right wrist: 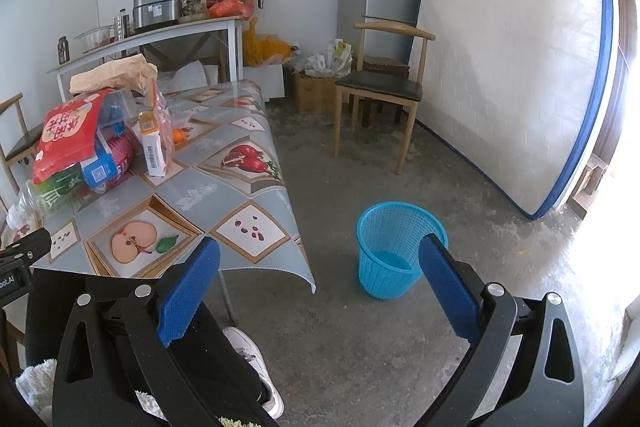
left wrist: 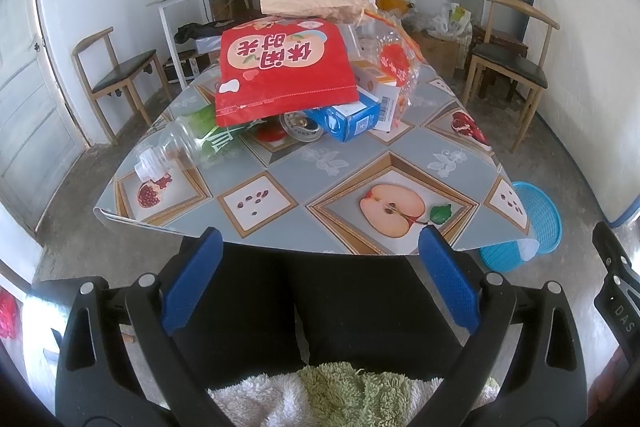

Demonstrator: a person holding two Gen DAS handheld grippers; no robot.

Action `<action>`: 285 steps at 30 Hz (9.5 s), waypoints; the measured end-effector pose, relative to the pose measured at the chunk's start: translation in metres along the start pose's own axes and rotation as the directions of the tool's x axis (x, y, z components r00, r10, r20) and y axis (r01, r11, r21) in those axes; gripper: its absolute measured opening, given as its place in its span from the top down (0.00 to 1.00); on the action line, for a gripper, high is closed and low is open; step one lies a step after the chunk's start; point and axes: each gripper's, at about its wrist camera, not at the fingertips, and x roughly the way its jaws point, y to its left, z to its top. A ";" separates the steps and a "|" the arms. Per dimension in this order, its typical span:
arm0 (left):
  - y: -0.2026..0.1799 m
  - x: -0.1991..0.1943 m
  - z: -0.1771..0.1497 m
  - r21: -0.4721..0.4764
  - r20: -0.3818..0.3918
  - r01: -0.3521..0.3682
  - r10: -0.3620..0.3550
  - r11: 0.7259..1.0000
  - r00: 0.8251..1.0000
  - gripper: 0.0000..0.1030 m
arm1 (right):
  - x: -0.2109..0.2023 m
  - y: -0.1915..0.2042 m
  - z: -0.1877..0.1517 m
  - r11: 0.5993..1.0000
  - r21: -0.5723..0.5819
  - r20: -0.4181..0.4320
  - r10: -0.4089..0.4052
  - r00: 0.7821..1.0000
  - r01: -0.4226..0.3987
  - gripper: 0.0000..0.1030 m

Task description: Collect trash

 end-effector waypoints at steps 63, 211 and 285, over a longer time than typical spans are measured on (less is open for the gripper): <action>0.028 0.018 0.007 -0.086 0.006 -0.043 0.044 0.995 0.999 0.08 | 0.022 0.031 0.023 0.996 -0.068 0.004 0.050 0.999 -0.050 0.06; -0.246 0.265 0.192 0.644 -0.490 0.352 0.013 0.679 0.872 0.88 | 0.213 -0.211 0.099 0.597 0.570 0.125 0.616 0.778 -0.565 0.96; -0.252 0.089 0.123 0.202 -0.331 0.790 -0.719 0.579 0.611 0.16 | 0.206 -0.223 0.045 0.941 0.304 -0.231 -0.080 0.970 0.150 0.06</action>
